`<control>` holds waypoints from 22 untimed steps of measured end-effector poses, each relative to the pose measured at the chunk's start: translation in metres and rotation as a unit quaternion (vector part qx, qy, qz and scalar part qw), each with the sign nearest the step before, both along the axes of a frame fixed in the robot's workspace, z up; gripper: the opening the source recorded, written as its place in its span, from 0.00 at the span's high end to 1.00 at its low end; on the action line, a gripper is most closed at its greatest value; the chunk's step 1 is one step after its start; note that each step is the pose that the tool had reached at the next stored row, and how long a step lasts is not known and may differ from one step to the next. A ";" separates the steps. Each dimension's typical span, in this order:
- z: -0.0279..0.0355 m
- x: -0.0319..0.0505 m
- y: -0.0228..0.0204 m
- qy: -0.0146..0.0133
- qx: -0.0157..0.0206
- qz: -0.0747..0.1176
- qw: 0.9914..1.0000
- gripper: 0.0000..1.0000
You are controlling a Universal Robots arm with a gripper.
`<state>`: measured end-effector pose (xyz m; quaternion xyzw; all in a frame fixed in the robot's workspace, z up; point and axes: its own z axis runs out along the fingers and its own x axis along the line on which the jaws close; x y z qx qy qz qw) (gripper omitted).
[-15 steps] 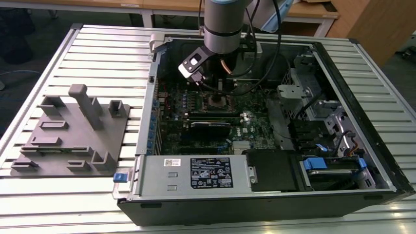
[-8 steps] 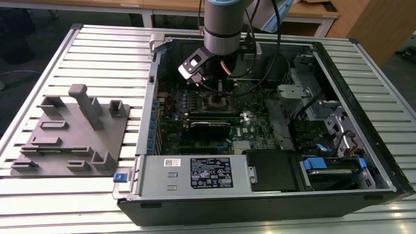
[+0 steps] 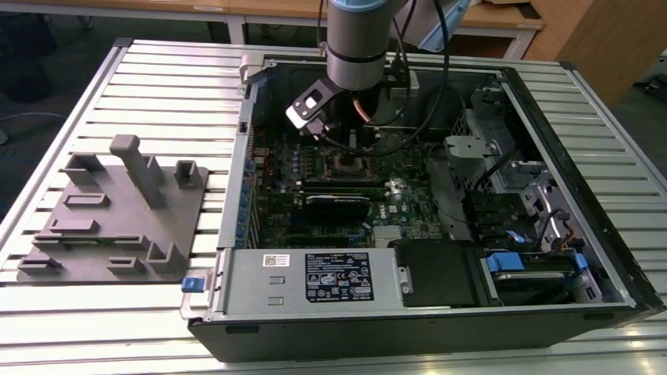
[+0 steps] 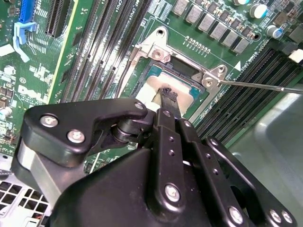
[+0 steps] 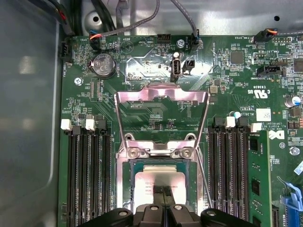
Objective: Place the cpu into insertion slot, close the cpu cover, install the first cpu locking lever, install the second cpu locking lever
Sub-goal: 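Place the cpu into insertion slot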
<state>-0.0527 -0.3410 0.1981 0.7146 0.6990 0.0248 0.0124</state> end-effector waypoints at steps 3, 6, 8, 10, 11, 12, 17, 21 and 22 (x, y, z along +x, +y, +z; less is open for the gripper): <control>-0.0006 0.0001 0.0001 0.000 0.000 0.000 1.000 0.89; -0.0008 0.0001 0.0002 0.000 0.001 0.000 1.000 0.89; -0.0013 0.0000 0.0001 0.000 0.000 0.000 1.000 0.89; -0.0013 0.0001 0.0001 0.000 0.000 0.000 1.000 0.89; -0.0013 0.0000 0.0001 0.000 0.000 0.000 1.000 0.89; -0.0009 0.0001 0.0001 0.000 0.001 0.000 1.000 0.89; 0.0060 0.0001 0.0002 0.000 0.001 0.000 1.000 0.89; 0.0132 0.0001 0.0003 0.000 0.001 0.000 1.000 0.89; 0.0140 0.0001 0.0002 0.000 0.001 0.000 1.000 0.89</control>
